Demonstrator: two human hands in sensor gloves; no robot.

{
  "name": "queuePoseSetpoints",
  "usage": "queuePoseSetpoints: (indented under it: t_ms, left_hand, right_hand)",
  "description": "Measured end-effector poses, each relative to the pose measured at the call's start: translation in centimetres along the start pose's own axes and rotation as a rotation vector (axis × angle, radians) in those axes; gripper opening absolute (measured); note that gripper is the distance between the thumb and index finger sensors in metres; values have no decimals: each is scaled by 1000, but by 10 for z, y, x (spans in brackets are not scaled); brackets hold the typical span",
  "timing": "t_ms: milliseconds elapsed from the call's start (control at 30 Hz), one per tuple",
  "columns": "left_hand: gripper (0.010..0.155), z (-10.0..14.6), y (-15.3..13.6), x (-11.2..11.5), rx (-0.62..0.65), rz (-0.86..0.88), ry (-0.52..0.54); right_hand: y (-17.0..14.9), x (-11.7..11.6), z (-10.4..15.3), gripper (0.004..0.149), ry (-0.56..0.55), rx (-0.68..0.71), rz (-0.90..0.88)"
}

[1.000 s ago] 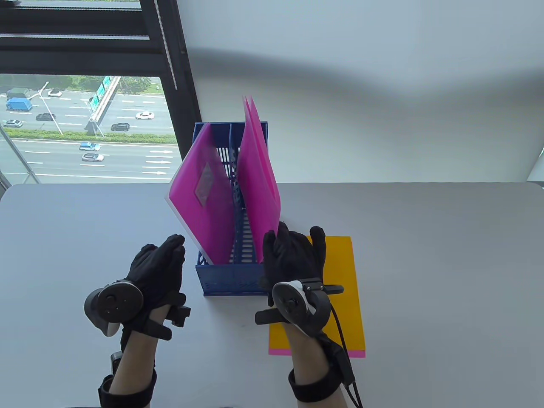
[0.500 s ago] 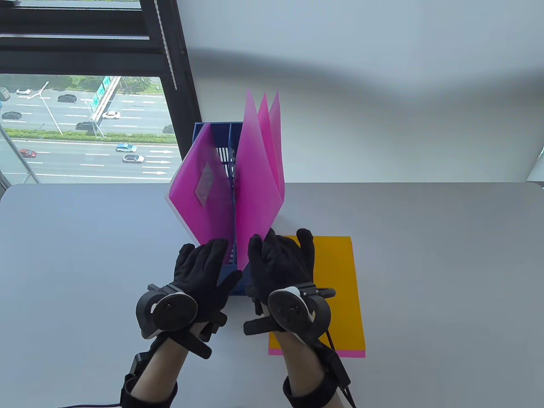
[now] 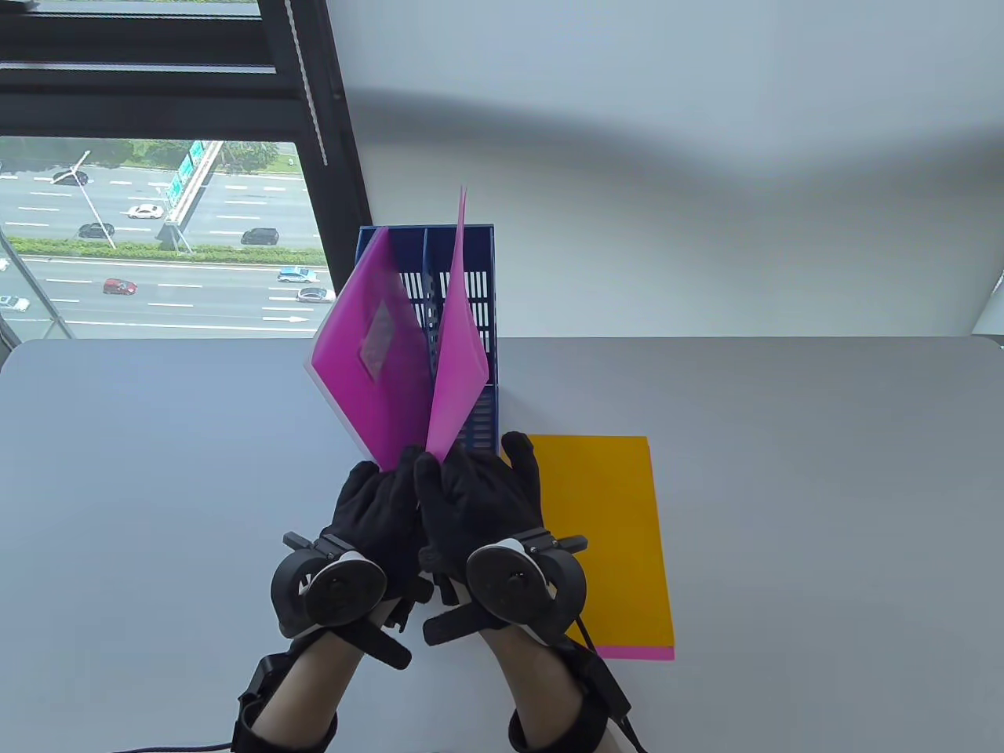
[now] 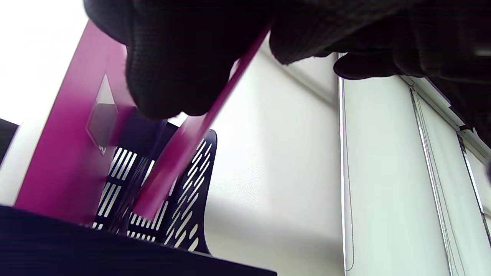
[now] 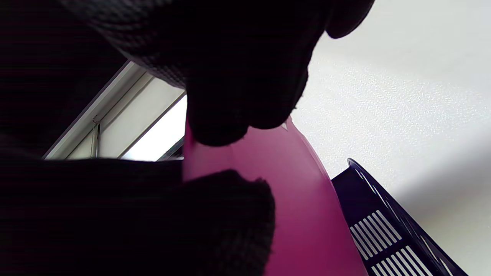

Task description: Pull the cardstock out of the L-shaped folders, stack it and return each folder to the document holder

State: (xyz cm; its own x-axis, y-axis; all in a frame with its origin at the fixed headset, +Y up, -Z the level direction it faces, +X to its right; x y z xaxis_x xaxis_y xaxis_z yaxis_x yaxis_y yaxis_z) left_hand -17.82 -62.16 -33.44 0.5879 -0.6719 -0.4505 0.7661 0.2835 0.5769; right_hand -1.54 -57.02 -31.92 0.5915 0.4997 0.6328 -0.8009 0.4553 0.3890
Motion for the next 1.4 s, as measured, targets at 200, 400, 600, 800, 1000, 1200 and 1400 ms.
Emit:
queuePoseSetpoints:
  t_ms: [200, 400, 600, 800, 1000, 1200, 1400]
  left_hand:
    - [52, 3, 1, -11, 8, -47, 113]
    - [49, 3, -9, -23, -21, -24, 168]
    - [47, 3, -33, -36, -109, 91, 192]
    - [45, 6, -68, -53, -233, 305, 218]
    - [44, 9, -101, -55, -319, 574, 173]
    - [43, 10, -119, -47, -340, 803, 83]
    - [43, 9, -128, -32, -314, 983, -38]
  right_hand:
    - [2, -1, 0, 45, 17, 0, -45]
    - [2, -1, -2, 50, 60, 14, -62]
    - [-2, 9, -7, 44, 54, 6, -91]
    - [-32, 28, -18, 43, 13, -83, -116]
    - [-67, 45, -27, 43, 36, -179, -226]
    - [-99, 51, -31, 48, 82, -244, -410]
    - [-120, 45, -31, 52, 131, -297, -579]
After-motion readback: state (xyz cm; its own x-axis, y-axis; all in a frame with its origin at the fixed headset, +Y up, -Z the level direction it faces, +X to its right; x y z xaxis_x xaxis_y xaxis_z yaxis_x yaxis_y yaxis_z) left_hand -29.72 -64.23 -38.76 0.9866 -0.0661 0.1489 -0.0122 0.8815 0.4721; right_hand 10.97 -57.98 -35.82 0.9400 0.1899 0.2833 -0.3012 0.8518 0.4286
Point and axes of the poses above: the tracker on the back of each hand, its own y axis roughly to the thumb side, its own z axis roughly from the fingertips to the wrist, x = y × z, the point moved 3 cm from there along -z, roughly from the wrist to the fingertips, and after that the axes turned 6 degrees about z, right-handed, at the moved point
